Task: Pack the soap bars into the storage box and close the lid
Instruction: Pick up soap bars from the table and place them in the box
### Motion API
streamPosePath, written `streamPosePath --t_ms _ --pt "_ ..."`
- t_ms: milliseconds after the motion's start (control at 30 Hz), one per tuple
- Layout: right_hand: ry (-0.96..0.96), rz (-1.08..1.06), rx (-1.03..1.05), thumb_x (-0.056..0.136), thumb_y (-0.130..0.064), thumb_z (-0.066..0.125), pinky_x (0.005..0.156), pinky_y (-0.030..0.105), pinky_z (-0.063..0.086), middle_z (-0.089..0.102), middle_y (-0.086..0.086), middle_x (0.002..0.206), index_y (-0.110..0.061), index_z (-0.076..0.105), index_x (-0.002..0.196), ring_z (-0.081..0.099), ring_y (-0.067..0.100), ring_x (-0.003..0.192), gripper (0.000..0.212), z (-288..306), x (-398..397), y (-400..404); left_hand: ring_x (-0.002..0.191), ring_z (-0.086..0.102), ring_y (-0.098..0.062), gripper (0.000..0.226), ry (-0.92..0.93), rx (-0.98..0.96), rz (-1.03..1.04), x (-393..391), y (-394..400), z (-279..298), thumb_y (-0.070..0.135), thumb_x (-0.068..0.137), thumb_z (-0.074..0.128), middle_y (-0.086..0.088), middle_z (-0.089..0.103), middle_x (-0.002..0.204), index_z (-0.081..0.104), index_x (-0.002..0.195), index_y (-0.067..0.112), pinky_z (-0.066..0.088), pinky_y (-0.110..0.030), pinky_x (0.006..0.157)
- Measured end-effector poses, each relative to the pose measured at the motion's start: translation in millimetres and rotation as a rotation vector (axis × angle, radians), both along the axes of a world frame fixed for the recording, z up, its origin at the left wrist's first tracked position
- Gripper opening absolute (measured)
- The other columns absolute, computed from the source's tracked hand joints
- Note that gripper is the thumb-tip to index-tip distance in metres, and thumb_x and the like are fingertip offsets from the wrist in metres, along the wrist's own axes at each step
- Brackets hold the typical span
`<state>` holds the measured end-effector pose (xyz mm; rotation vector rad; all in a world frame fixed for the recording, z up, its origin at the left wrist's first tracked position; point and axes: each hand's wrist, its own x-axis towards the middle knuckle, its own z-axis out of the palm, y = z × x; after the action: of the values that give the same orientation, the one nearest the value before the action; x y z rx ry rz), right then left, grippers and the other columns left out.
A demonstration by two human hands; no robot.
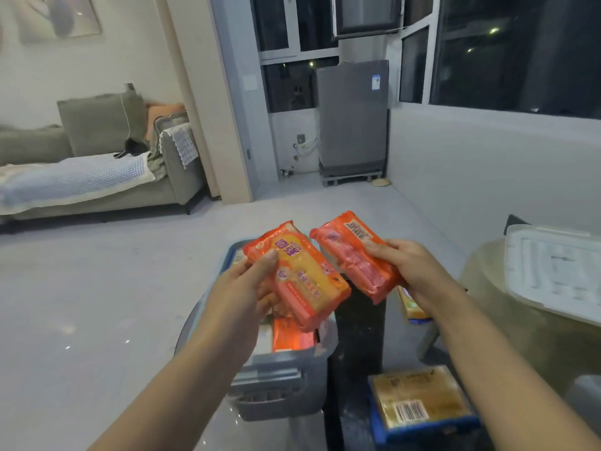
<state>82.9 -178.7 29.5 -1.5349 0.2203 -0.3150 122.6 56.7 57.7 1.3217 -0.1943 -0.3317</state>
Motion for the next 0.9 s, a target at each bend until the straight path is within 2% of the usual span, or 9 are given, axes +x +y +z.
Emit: streamPosePath --t_ms 100,200,267,400,500,667,700,800,900 --pt "0.01 0.011 0.015 0.057 -0.049 0.072 0.061 0.026 0.053 0.076 0.003 0.086 -0.016 0.065 0.099 0.072 0.018 0.075 0.054 0 6 13 0.062 0.073 -0.015 0.017 0.051 0.057 -0.018 16 12 -8 0.024 0.088 0.062 -0.002 0.075 0.068 0.063 0.093 0.009 0.055 -0.023 0.054" --pt "0.023 0.028 0.032 0.064 -0.043 0.073 0.056 0.022 0.053 0.076 0.002 0.083 -0.016 0.066 0.098 0.073 0.016 0.072 0.044 1 12 23 0.057 0.07 -0.017 0.017 0.107 0.143 -0.044 30 22 -15 0.019 0.088 0.061 -0.005 0.074 0.066 0.063 0.098 0.005 0.055 -0.024 0.049" --pt "0.031 0.034 0.049 0.07 -0.037 0.073 0.056 0.022 0.053 0.076 0.003 0.081 -0.013 0.066 0.098 0.072 0.016 0.069 0.038 1 16 29 0.063 0.071 -0.021 0.023 0.155 0.242 -0.083 37 26 -18 0.018 0.089 0.061 -0.009 0.075 0.076 0.062 0.106 0.003 0.057 -0.027 0.054" --pt "0.068 0.024 0.03 0.071 -0.037 0.074 0.064 0.027 0.052 0.074 0.006 0.091 -0.012 0.064 0.104 0.071 0.019 0.077 0.043 -1 22 39 0.081 0.071 -0.029 0.029 0.253 0.428 -0.199 48 27 -21 0.017 0.089 0.062 -0.018 0.072 0.097 0.055 0.114 0.003 0.056 -0.036 0.072" --pt "0.083 0.026 0.016 0.072 -0.038 0.073 0.061 0.024 0.053 0.074 0.002 0.089 -0.014 0.063 0.103 0.072 0.015 0.074 0.041 -3 25 44 0.087 0.069 -0.031 0.033 0.27 0.54 -0.325 58 20 -17 0.017 0.088 0.063 -0.019 0.07 0.104 0.052 0.116 0.003 0.056 -0.039 0.08" --pt "0.11 0.025 0.01 0.072 -0.04 0.073 0.066 0.026 0.053 0.073 0.003 0.093 -0.014 0.062 0.105 0.071 0.017 0.082 0.043 -3 26 48 0.067 0.071 -0.021 0.023 0.338 0.615 -0.414 61 4 -24 0.013 0.092 0.057 -0.012 0.069 0.088 0.054 0.113 0.004 0.057 -0.039 0.071" --pt "0.113 0.026 0.003 0.072 -0.04 0.073 0.066 0.026 0.053 0.073 0.002 0.093 -0.015 0.062 0.105 0.071 0.017 0.082 0.043 -3 26 48 0.073 0.071 -0.023 0.026 0.353 0.623 -0.415 59 2 -28 0.011 0.093 0.056 -0.013 0.068 0.092 0.053 0.117 0.003 0.057 -0.042 0.076" --pt "0.123 0.019 -0.018 0.071 -0.043 0.072 0.063 0.024 0.053 0.073 -0.001 0.091 -0.018 0.062 0.103 0.071 0.014 0.079 0.042 -3 26 48 0.112 0.061 -0.035 0.038 0.349 0.668 -0.439 57 -4 -37 0.012 0.093 0.055 -0.018 0.064 0.116 0.047 0.13 0.003 0.046 -0.05 0.1" --pt "0.132 0.01 -0.026 0.071 -0.044 0.072 0.065 0.025 0.053 0.073 -0.003 0.088 -0.019 0.062 0.101 0.071 0.014 0.078 0.04 -3 26 48 0.119 0.058 -0.036 0.041 0.327 0.746 -0.446 55 -8 -37 0.016 0.091 0.059 -0.02 0.065 0.119 0.048 0.129 0.006 0.044 -0.05 0.103"
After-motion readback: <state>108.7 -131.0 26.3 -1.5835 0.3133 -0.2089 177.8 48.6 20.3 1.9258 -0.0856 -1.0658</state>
